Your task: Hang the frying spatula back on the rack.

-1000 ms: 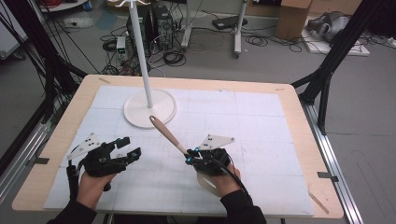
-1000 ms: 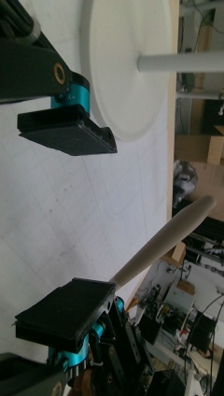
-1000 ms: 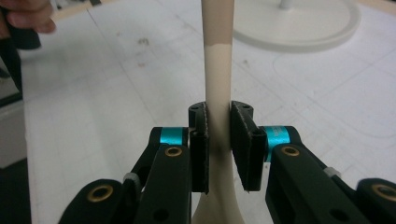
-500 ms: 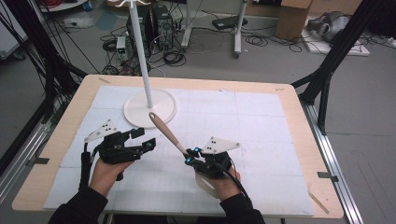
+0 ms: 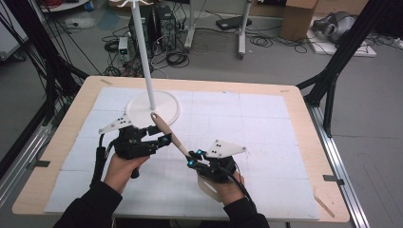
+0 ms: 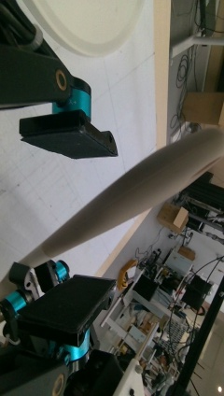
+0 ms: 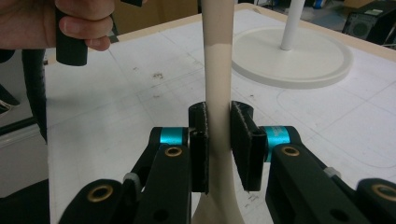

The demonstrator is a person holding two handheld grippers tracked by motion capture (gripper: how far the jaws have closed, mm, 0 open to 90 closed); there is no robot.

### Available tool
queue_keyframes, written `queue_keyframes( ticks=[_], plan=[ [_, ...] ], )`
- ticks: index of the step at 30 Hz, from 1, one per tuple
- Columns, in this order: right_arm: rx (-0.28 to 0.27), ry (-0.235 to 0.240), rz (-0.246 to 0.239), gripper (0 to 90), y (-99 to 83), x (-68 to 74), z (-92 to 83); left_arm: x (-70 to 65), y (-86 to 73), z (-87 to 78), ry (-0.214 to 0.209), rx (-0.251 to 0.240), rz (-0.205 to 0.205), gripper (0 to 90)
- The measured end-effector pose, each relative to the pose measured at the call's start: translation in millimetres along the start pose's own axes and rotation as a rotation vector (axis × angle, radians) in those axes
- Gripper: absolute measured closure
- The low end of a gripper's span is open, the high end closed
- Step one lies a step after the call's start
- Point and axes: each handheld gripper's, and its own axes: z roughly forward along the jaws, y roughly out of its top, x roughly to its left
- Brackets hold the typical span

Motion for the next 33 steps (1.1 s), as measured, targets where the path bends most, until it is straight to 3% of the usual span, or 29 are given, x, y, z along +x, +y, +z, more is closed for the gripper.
queue_keyframes(
  ticks=[4, 10, 16, 26, 33],
  plan=[
    [-0.002, 0.001, -0.001, 78.1, 0.9, 1.3, -0.3, -3.5, 3.9, 4.3, -0.007, 0.0, 0.001, 36.9],
    [-0.006, -0.022, 0.001, 78.0, 1.4, 2.2, -0.3, -5.6, 6.7, 10.0, -0.002, -0.005, -0.044, 53.9],
    [-0.004, -0.032, 0.003, 78.0, 1.6, 2.3, 0.2, -8.9, 9.8, 12.0, -0.019, -0.021, -0.04, 68.2],
    [-0.044, -0.037, 0.007, 77.9, 7.3, 4.1, -4.7, -18.8, 20.0, 13.3, -0.086, -0.065, -0.061, 72.9],
    [-0.093, -0.065, 0.01, 76.7, 9.1, 3.1, -9.6, -28.7, 33.0, 21.2, -0.115, -0.061, 0.004, 73.6]
  ],
)
